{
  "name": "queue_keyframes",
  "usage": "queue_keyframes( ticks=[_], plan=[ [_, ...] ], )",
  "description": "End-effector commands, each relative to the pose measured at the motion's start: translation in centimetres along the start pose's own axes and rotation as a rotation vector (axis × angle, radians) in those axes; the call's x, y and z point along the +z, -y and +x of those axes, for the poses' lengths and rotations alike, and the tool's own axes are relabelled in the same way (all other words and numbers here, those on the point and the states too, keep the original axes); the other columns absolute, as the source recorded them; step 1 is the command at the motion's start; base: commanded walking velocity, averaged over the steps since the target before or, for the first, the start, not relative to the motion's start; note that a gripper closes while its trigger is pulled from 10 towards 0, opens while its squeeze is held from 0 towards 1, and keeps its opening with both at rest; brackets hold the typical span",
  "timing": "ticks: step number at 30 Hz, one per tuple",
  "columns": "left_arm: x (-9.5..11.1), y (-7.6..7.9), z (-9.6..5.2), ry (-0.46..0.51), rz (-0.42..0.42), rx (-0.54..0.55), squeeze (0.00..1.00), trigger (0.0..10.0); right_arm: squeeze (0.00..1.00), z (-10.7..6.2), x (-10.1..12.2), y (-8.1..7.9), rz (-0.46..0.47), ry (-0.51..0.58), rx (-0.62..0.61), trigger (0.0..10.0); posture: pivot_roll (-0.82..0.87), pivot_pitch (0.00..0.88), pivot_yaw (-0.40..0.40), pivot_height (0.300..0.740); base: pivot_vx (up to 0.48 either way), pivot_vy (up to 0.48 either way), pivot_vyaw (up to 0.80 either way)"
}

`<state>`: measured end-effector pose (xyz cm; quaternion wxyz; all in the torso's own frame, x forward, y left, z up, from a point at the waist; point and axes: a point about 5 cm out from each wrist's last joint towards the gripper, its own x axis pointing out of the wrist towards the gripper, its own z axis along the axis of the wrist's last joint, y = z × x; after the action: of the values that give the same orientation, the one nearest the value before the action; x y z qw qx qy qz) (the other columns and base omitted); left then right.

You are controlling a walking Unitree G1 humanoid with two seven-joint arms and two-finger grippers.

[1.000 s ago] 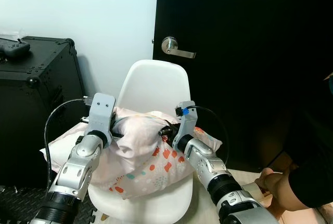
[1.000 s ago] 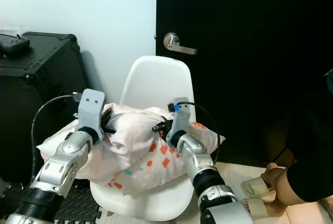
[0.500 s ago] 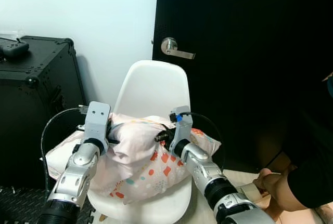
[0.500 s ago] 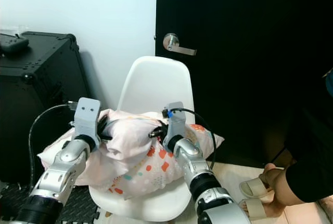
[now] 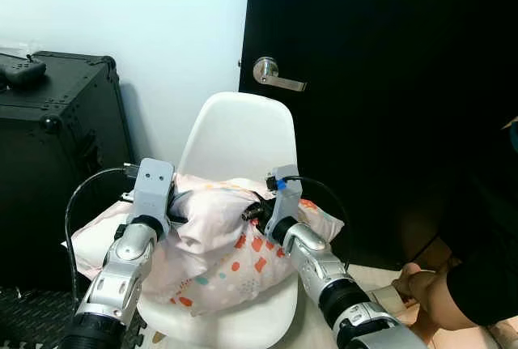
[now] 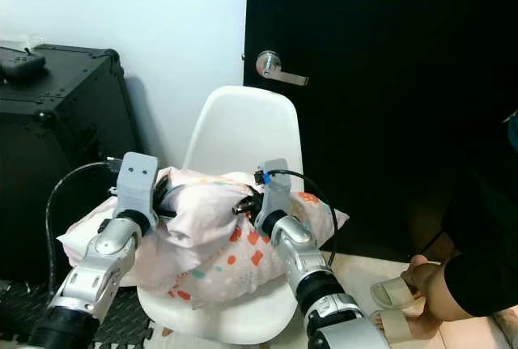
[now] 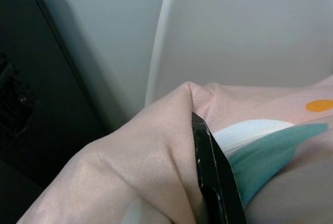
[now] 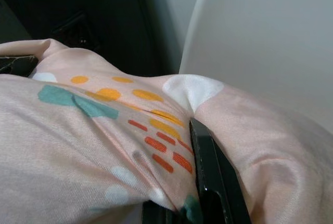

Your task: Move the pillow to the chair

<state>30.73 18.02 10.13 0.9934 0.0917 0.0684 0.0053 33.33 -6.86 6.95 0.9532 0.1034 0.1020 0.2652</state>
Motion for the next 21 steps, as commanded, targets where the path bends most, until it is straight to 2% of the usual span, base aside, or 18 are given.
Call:
queue_keyframes(
  ticks=[1,5,8,21],
  plan=[
    [-2.2,-3.6,-0.6,-0.092,0.012,0.208,0.00,10.0,0.00,-2.2,0.3,4.5,0.032,0.049,-0.185,10.0,0.13,0.000,-0.117,0.680,0.000,0.000,0.00],
    [-1.9,-3.4,-0.7,-0.062,-0.005,0.204,0.00,10.0,0.00,-2.3,0.0,4.4,0.031,0.041,-0.177,10.0,0.13,0.000,-0.120,0.680,0.000,0.000,0.00],
    [-2.0,-2.6,-0.9,-0.057,-0.041,0.152,0.00,10.0,0.00,-2.5,-0.4,4.4,0.037,0.034,-0.179,10.0,0.13,0.000,-0.117,0.670,0.000,0.000,0.00],
    [-2.2,-2.1,-1.1,-0.046,-0.027,0.137,0.00,10.0,0.00,-2.5,-0.7,4.2,0.030,0.028,-0.160,10.0,0.13,0.000,-0.119,0.665,0.000,0.000,0.00]
  ],
)
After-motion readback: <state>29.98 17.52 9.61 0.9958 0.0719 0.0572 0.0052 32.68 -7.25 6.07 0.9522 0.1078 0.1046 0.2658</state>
